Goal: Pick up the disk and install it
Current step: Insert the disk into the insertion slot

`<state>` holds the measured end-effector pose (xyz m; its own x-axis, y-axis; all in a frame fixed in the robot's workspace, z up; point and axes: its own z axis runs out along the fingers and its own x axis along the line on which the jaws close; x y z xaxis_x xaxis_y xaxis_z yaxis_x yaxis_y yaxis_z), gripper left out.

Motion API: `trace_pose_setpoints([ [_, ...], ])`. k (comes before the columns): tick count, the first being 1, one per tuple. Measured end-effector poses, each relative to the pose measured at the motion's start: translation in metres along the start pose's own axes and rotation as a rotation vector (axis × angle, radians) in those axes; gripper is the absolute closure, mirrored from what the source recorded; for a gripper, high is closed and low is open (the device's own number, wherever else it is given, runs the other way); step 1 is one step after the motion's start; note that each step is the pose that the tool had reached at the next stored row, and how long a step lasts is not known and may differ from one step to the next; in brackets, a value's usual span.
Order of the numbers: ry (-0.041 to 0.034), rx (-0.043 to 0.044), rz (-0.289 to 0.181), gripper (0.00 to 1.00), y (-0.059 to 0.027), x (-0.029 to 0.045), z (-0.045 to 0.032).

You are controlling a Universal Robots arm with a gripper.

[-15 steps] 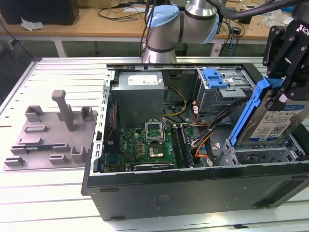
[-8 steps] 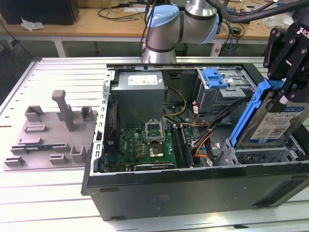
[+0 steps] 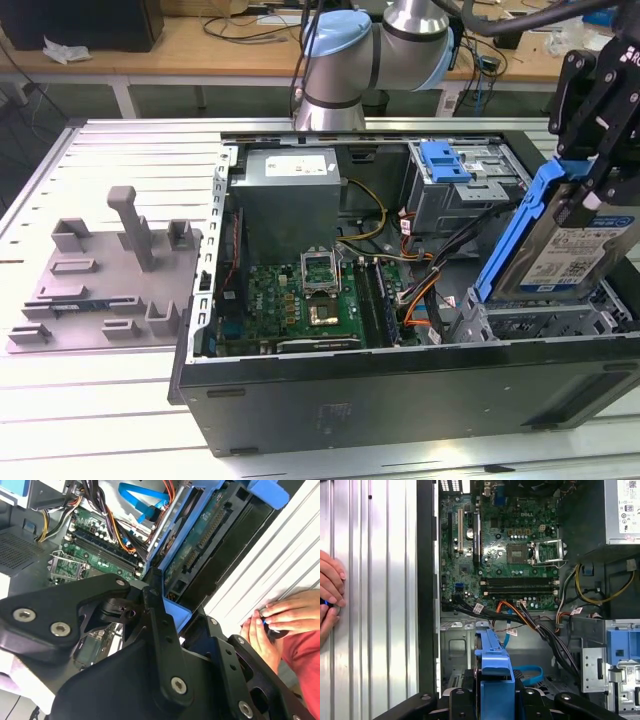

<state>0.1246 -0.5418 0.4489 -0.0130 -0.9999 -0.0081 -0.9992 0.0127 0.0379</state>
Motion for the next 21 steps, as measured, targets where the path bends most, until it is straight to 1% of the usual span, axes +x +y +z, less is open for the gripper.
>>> trace_pose_setpoints([
  [2,-0.0002,0.0000,0.000,0.63,0.0002,0.0000,-0.0054],
  [5,-0.0002,0.0000,0.000,0.63,0.0003,0.0000,-0.0090],
  [7,-0.0001,0.0007,0.000,0.63,0.0004,-0.0001,-0.0099],
  [11,0.0000,0.0053,-0.001,0.63,0.0011,0.0000,-0.0103],
  [19,-0.0001,0.0055,-0.002,0.63,0.0012,-0.0001,-0.0102],
  [21,-0.0006,0.0068,-0.004,0.63,0.0012,-0.0001,-0.0102],
])
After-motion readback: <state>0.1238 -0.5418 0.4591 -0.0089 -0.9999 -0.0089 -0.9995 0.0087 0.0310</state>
